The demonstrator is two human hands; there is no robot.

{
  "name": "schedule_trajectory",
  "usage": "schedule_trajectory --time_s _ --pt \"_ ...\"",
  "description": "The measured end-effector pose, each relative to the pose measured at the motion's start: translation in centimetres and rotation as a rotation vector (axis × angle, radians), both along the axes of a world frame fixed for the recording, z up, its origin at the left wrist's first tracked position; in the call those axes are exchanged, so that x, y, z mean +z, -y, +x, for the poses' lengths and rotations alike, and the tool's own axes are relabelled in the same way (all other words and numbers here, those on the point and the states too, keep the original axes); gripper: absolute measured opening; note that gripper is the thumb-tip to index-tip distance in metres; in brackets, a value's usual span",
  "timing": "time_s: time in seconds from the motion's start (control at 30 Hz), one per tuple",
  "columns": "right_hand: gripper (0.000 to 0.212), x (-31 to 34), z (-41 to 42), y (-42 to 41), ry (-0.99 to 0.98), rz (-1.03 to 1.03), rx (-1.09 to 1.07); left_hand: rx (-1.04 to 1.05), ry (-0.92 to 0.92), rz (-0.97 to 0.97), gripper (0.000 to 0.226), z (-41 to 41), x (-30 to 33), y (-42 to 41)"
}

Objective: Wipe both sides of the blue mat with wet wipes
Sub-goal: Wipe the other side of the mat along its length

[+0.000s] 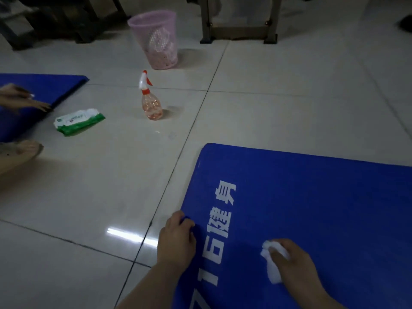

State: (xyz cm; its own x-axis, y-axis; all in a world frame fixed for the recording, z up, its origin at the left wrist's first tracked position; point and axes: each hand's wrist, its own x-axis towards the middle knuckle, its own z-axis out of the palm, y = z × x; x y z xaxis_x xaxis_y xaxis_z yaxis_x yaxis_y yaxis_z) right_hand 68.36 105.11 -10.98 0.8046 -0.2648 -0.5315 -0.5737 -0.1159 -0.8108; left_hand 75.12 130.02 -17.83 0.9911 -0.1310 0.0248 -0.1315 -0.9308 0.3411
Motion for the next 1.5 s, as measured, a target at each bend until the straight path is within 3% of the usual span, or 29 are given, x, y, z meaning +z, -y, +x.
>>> schedule_trajectory --time_s 0.13,0.3,0.5,0.57,0.7,0.73,0.8,0.9,0.97,1.03,1.07,1.1,1.13,1.17,1.2,1.23,1.27,1.3,1.37,1.43,1.5 --pt "0.009 0.2 0.7 -2.5 0.045 -0.067 0.006 0.043 0.011 -0.046 0.025 0.9 -0.3 -1.2" --pt "0.009 -0.9 -2.5 -7.4 0.09 0.014 0.1 -0.012 0.13 -0.074 0.03 0.6 -1.7 -1.3" --pt "0.02 -3.6 -6.2 -11.0 0.444 -0.402 0.447 -0.141 0.16 -0.114 0.027 1.9 -2.7 -0.2" --pt "0.024 -4.9 -8.1 -13.7 0.471 -0.346 0.662 -0.145 0.117 -0.159 0.026 2.1 -2.6 -0.4" --pt "0.064 -6.8 -10.3 -18.5 0.551 -0.297 0.826 -0.187 0.111 -0.162 0.026 1.7 -2.5 -1.3" --pt "0.065 -7.2 -10.2 -19.5 0.519 -0.206 0.869 -0.206 0.124 -0.148 0.026 1.4 -2.6 -1.6" --pt "0.04 -7.3 -9.3 -21.0 0.494 -0.388 1.009 -0.242 0.163 -0.114 0.028 0.5 -2.8 -2.4" --pt "0.042 -7.9 -9.6 -19.9 0.576 -0.444 1.298 -0.248 0.157 -0.075 0.033 -1.4 -2.8 -3.2" --pt "0.056 -8.0 -9.3 -18.0 0.58 -0.481 1.34 -0.233 0.158 -0.053 0.036 -1.7 -2.5 -3.1" --pt "0.065 -9.0 -9.6 -17.5 0.436 -0.519 1.327 -0.227 0.16 -0.032 0.038 -1.3 -2.3 -2.4" --pt "0.059 -11.2 -10.4 -17.0 0.382 -0.544 1.258 -0.223 0.157 -0.029 0.039 -1.1 -2.2 -2.0" --pt "0.051 -12.1 -11.1 -16.4 0.321 -0.532 1.098 -0.215 0.158 -0.028 0.039 -0.9 -2.1 -1.5" --pt "0.053 -11.1 -10.9 -16.1 0.142 -0.513 0.986 -0.207 0.165 -0.031 0.04 -0.6 -2.1 -1.0" --pt "0.061 -10.3 -10.1 -15.4 0.052 -0.213 0.873 -0.2 0.169 -0.037 0.042 -0.3 -2.1 -0.5" --pt "0.059 -10.2 -9.5 -14.9 0.126 -0.086 0.817 -0.193 0.165 -0.044 0.043 0.0 -2.2 0.0" --pt "0.052 -10.8 -9.8 -14.4 0.326 -0.157 0.779 -0.179 0.155 -0.051 0.044 0.3 -2.2 0.5" --pt "0.048 -8.7 -8.0 -14.0 0.478 -0.392 0.805 -0.155 0.149 -0.06 0.044 0.8 -2.2 0.9" --pt "0.038 -7.5 -6.4 -13.4 0.518 -0.474 0.71 -0.125 0.144 -0.068 0.044 1.4 -2.3 1.3" --pt "0.024 -8.3 -3.3 -11.2 0.498 -0.412 0.414 -0.079 0.127 -0.086 0.044 2.9 -2.3 2.0" --pt "0.048 -7.5 0.0 -9.7 0.469 -0.216 0.185 -0.068 0.061 -0.067 0.047 4.5 -2.4 2.8" --pt "0.06 -6.4 3.7 -8.7 0.442 -0.18 0.052 -0.046 -0.013 -0.025 0.053 5.5 -2.8 3.6"
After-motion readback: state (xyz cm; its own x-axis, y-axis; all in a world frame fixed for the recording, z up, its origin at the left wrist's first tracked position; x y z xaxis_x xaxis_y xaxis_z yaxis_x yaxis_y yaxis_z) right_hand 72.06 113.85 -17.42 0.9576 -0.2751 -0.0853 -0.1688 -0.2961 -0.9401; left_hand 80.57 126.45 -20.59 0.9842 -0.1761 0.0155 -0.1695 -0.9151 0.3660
